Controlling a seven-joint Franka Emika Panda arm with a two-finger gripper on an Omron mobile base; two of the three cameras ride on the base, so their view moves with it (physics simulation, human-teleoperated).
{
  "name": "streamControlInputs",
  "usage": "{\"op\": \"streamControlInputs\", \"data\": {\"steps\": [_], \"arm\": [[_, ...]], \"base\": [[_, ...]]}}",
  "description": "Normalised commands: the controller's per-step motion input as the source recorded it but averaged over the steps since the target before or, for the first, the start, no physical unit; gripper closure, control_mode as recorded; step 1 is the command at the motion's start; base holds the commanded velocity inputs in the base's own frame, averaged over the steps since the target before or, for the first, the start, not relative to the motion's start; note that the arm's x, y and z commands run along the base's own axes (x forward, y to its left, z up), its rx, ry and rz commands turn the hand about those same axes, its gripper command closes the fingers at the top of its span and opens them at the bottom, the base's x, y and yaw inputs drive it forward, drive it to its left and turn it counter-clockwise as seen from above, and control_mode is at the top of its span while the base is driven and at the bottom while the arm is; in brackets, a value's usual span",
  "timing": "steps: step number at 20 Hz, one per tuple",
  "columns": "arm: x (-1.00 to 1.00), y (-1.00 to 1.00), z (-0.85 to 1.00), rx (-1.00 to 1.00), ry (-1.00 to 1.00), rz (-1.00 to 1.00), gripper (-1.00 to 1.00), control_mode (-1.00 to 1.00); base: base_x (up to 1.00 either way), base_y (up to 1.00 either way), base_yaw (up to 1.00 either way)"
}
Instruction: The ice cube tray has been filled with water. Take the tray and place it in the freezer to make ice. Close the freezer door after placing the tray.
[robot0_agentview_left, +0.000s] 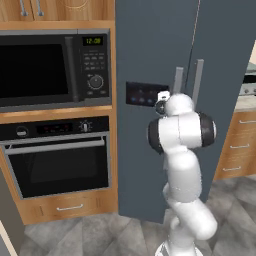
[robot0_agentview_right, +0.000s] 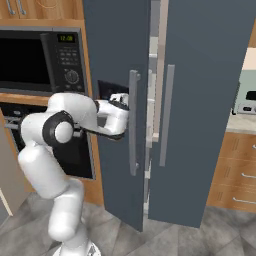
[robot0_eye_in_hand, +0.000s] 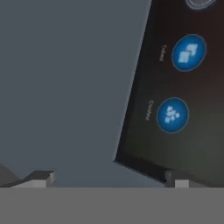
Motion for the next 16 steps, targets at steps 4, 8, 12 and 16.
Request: {"op": "streamControlInputs", "data": {"steps": [4,8,12,16], "arm": [[0.87,-0.29,-0.14,0.04,0.01,0.54,-1.0,-1.0],[1.0,0.19,-0.29,-0.01,0.07,0.29,-1.0,-1.0],[1.0,0.59,-0.29,-0.09,0.22,0.13,-1.0,-1.0],[1.0,0.87,-0.03,-0.16,0.31,0.01,-1.0,-1.0]], "base": [[0.0,0.0,0.0],[0.0,0.0,0.0],[0.0,0.0,0.0],[0.0,0.0,0.0]]}}
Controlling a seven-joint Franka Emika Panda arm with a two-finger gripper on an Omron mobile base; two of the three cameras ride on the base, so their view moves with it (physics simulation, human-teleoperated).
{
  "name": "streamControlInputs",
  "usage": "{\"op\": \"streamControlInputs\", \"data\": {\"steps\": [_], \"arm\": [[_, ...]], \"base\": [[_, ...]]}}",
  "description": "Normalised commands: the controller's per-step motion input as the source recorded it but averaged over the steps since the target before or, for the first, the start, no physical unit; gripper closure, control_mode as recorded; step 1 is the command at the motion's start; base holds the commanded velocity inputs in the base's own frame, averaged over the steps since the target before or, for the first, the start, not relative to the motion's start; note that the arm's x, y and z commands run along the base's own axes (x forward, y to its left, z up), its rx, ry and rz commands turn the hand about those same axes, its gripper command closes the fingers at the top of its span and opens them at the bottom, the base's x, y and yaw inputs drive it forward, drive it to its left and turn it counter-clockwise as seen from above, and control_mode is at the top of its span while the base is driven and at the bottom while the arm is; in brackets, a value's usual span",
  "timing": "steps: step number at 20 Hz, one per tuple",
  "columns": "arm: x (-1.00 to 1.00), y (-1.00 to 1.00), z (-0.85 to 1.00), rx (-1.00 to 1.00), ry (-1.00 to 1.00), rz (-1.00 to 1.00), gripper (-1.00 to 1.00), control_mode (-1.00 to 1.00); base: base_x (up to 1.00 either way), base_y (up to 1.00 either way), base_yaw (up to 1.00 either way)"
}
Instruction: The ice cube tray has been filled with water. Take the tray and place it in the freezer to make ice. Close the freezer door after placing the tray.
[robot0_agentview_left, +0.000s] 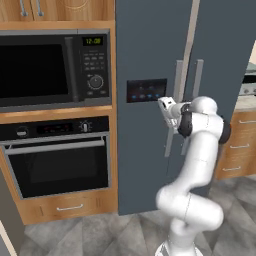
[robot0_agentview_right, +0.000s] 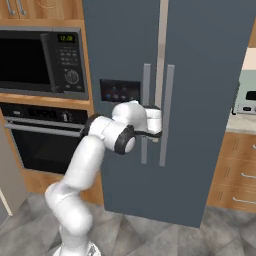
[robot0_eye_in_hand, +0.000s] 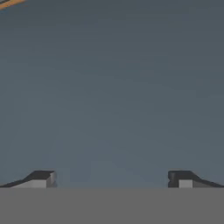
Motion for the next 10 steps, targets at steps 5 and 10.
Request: {"op": "streamControlInputs", "data": {"steps": [5,10], "arm": [[1.0,0.95,0.01,-0.29,0.23,-0.09,-1.0,-1.0],[0.95,0.87,0.01,-0.38,0.19,-0.31,-1.0,-1.0]], "base": [[0.0,0.0,0.0],[0.0,0.0,0.0]]}}
